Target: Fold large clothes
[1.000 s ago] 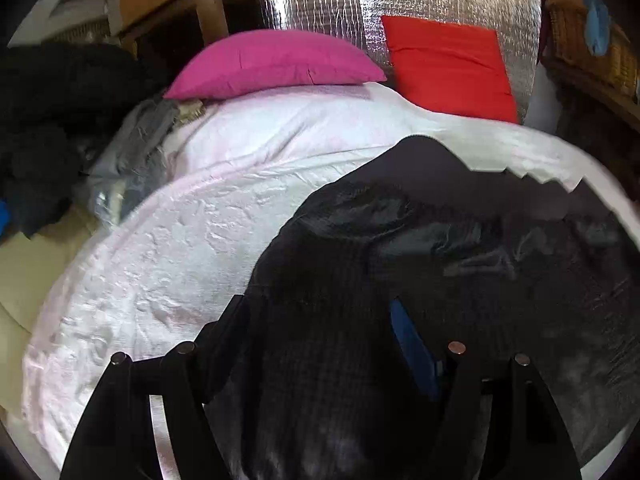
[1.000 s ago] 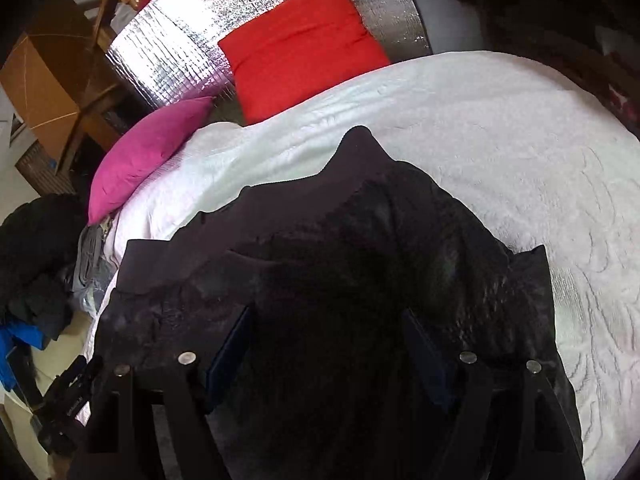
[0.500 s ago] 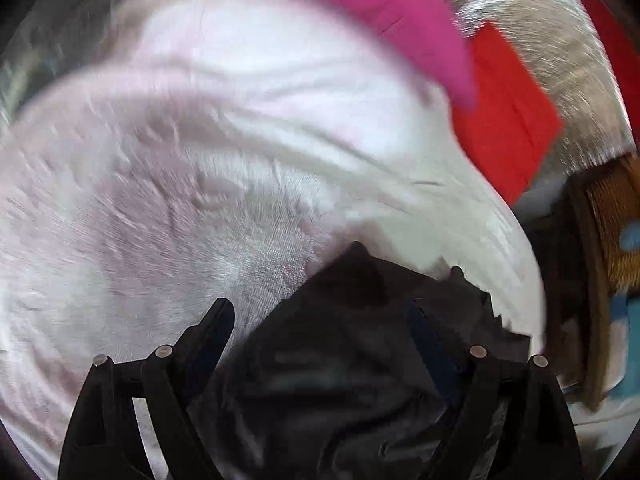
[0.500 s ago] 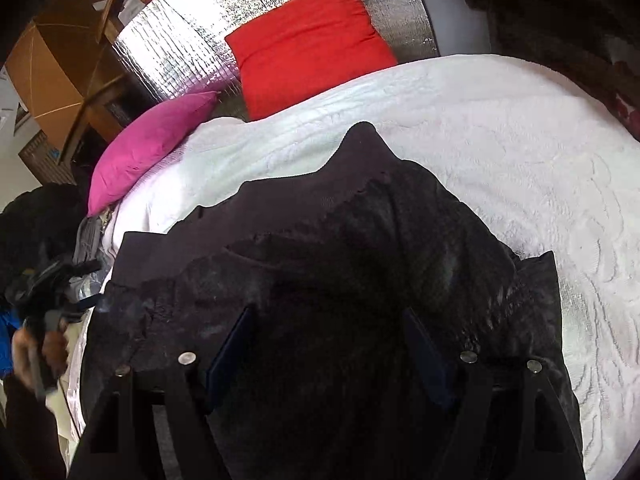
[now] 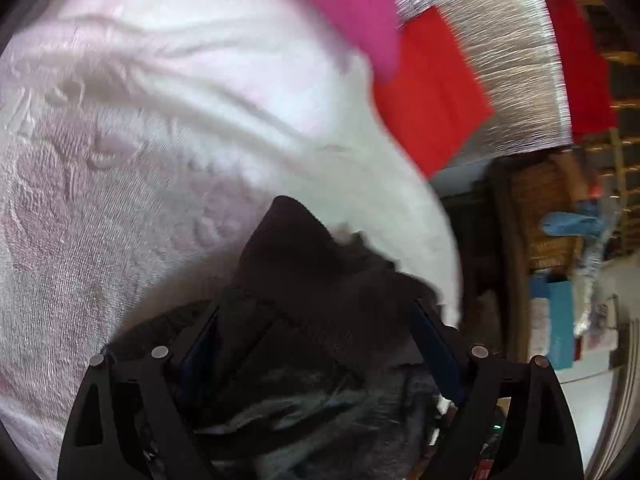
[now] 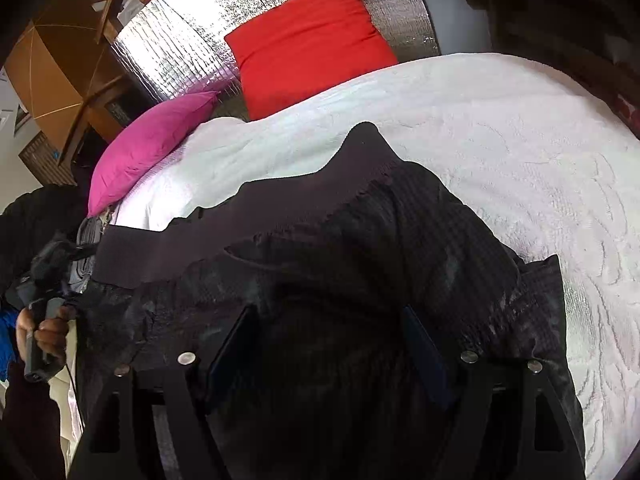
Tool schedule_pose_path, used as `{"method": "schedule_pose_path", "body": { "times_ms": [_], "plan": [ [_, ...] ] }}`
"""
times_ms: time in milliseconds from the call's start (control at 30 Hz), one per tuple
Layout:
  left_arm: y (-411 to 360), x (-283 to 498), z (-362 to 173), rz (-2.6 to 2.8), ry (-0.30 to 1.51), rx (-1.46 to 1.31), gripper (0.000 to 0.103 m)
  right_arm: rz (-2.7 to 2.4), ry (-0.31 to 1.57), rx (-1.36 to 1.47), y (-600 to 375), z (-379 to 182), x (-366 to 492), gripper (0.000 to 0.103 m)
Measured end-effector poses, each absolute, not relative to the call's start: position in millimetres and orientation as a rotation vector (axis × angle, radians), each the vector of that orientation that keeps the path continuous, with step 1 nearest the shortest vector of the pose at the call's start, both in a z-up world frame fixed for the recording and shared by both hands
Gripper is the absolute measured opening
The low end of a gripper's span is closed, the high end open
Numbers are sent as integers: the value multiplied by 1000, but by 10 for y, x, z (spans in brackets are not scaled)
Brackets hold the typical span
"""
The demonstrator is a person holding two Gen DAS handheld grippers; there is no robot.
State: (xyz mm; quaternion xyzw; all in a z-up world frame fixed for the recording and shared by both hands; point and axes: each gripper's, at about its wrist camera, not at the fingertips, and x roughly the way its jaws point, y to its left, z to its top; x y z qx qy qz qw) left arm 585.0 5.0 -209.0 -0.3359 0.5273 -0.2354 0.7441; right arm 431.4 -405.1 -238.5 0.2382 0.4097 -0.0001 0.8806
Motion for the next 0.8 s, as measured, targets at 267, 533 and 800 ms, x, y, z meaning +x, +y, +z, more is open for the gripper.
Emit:
{"method": "schedule_pose_path", "body": {
  "times_ms": [267, 533, 800],
  "plan": [
    [-76, 5426, -1603, -621, 881, -636, 71, -9, 856, 480, -4027, -2383, 4321, 79],
    [-281, 5557, -1724, -471, 995, -392, 60, -13, 855, 479, -4020, -2382, 4323, 79],
    [-126, 5386, -1627, -241, 885, -208, 20, -17, 848, 482, -4024, -2382, 4327, 79]
  ]
}}
